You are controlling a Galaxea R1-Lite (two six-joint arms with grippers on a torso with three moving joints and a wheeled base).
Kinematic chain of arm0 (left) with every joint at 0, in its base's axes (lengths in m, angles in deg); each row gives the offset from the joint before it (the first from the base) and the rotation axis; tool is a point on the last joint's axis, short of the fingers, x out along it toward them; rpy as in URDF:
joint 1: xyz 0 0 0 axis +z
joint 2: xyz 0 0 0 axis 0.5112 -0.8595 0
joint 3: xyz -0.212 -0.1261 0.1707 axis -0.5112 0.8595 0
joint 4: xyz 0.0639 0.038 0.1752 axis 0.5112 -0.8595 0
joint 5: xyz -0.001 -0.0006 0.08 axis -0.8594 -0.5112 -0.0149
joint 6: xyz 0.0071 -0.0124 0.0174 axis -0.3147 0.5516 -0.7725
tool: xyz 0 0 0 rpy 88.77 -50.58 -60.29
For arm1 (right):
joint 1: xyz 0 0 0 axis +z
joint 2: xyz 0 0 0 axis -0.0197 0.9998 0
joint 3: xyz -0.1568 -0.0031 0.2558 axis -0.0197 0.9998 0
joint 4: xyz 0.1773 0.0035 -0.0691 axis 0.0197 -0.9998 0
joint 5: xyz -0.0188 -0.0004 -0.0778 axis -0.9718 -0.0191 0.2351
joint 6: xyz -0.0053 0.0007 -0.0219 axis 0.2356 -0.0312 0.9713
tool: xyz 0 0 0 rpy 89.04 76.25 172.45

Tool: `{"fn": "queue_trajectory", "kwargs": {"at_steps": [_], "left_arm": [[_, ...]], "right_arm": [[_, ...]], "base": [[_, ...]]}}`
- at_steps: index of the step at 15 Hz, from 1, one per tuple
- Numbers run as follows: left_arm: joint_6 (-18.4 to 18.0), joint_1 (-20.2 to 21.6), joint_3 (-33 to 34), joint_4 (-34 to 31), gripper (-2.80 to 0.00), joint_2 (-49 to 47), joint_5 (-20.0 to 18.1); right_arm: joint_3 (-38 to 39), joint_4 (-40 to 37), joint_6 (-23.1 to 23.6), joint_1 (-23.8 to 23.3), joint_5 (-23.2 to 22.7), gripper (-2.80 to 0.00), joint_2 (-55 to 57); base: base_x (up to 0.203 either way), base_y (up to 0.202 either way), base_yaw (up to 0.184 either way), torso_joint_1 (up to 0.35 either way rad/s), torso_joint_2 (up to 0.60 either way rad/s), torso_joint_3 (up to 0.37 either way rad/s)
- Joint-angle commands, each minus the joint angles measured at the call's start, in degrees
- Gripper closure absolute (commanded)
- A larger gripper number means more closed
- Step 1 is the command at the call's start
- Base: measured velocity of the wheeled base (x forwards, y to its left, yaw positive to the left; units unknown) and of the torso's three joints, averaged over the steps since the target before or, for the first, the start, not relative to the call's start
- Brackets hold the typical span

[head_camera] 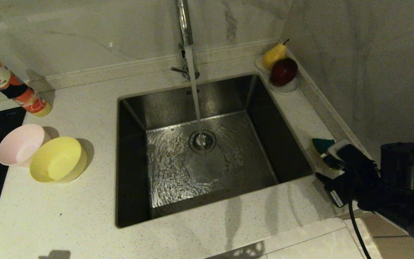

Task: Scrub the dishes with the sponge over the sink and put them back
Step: Put down the sponge

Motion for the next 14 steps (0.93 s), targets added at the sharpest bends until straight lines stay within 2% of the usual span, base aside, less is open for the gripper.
{"fn": "queue_trajectory", "kwargs": {"at_steps": [1, 7, 14], "left_arm": [[0.0, 0.0, 0.1, 0.0, 0.00, -0.1, 0.0], [0.0, 0.0, 0.1, 0.0, 0.00, -0.1, 0.0], [0.0, 0.0, 0.1, 0.0, 0.00, -0.1, 0.1]], "right_arm": [[0.2, 0.1, 0.2, 0.0, 0.1, -2.80, -0.6], [0.3, 0.1, -0.2, 0.4, 0.0, -2.80, -0.6], [0.1, -0.5, -9.6, 2.3, -0.3, -2.80, 0.4]], "base": [[0.000, 0.000, 0.000, 0.000, 0.00, 0.000], [0.000, 0.000, 0.000, 0.000, 0.00, 0.000], [0.000, 0.000, 0.000, 0.000, 0.00, 0.000]]}}
